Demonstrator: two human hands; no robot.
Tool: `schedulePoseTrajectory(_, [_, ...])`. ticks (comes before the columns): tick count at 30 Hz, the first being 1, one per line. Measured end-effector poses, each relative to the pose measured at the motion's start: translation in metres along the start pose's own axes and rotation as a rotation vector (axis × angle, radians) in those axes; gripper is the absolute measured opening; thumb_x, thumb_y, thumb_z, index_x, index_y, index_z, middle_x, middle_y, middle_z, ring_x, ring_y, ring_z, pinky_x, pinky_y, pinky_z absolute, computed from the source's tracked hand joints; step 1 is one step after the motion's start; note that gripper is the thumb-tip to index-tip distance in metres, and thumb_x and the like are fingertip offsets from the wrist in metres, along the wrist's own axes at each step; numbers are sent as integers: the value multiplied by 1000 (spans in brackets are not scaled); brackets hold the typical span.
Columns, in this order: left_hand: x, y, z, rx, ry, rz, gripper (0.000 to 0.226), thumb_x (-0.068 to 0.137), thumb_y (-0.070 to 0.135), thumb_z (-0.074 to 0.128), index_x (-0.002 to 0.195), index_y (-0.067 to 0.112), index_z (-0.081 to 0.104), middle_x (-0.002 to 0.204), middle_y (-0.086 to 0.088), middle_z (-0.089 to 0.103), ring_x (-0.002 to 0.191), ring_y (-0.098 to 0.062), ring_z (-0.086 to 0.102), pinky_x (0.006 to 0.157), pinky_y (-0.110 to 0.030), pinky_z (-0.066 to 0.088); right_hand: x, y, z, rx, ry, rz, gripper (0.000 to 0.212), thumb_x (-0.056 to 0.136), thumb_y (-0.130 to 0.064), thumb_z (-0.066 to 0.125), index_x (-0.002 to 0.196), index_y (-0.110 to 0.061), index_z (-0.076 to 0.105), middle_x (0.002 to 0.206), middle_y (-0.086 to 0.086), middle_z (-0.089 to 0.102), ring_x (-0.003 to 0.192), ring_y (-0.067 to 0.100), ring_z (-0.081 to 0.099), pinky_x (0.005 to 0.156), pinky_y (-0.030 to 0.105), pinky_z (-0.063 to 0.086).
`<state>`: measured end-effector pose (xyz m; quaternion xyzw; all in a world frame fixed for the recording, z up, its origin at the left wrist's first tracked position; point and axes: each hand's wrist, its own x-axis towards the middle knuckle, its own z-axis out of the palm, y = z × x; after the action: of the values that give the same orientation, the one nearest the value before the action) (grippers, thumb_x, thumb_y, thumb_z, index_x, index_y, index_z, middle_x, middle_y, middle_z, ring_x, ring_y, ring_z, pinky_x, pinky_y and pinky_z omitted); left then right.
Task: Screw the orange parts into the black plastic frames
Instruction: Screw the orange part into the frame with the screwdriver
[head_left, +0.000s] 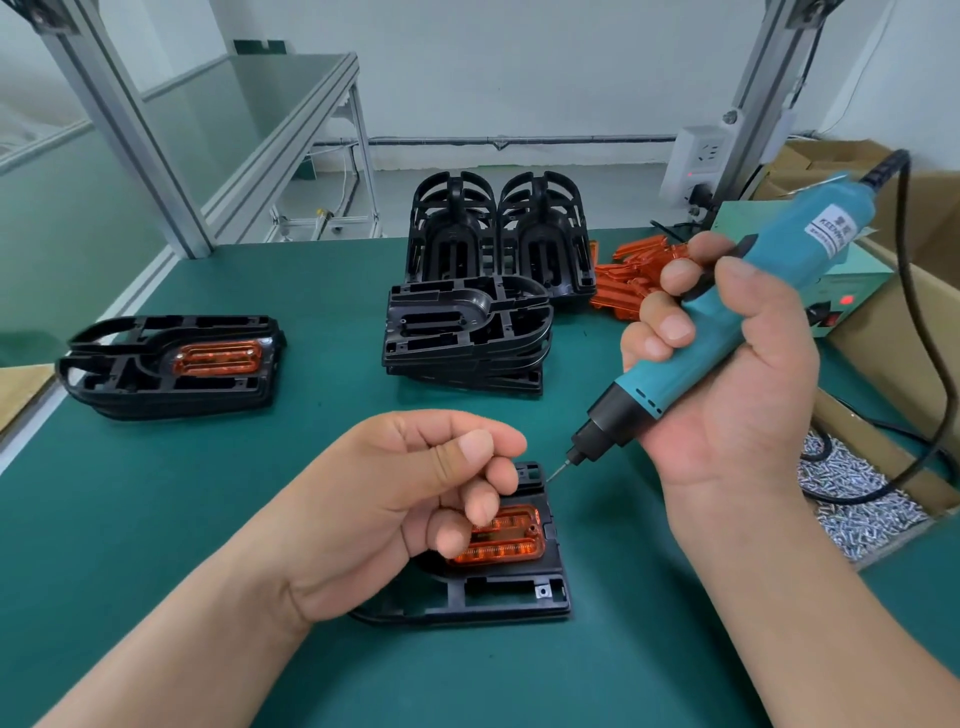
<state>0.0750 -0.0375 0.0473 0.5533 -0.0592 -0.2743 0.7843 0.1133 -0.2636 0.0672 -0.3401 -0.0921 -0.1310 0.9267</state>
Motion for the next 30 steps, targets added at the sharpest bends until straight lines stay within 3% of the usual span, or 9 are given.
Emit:
schedulePoseTrajectory(5, [-1,-2,-3,-65,-45,-34,29,95,12,66,119,-1,74,102,-16,72,79,-17,69,64,-23,58,0,-1,0,2,5,-7,13,101,-15,46,105,-15,58,87,1,57,60,10,46,58,21,40])
schedulePoseTrajectory(13, [-1,0,0,-57,-121,-53,16,97,17,68,107,5,71,86,-9,61,57,-8,48,45,-17,40,-1,-2,1,7,7,-15,12,99,-16,47,104,-15,59,87,0,57,60,9,47,58,20,40])
schedulePoseTrajectory(17, [-1,-1,-1,-30,-114,-38,19,96,21,69,105,4,71,85,-9,61,56,-8,47,45,-17,38,-1,-1,2,-1,6,-12,12,99,-16,47,104,-14,59,87,0,58,60,9,47,58,21,40])
schedulePoseTrajectory(22, [-2,-3,1,-11,-121,-13,20,100,25,65,98,6,71,97,-17,64,69,-14,55,51,-20,45,-2,-2,3,2,-1,-4,13,99,-16,48,104,-14,59,87,0,59,60,9,47,58,21,41])
schedulePoseTrajectory(30, [-1,-3,1,79,-43,-6,26,92,23,72,105,1,76,82,-7,60,59,-8,41,44,-16,32,-4,-3,6,21,4,-12,12,101,-17,46,105,-14,57,87,1,57,60,9,46,57,20,41])
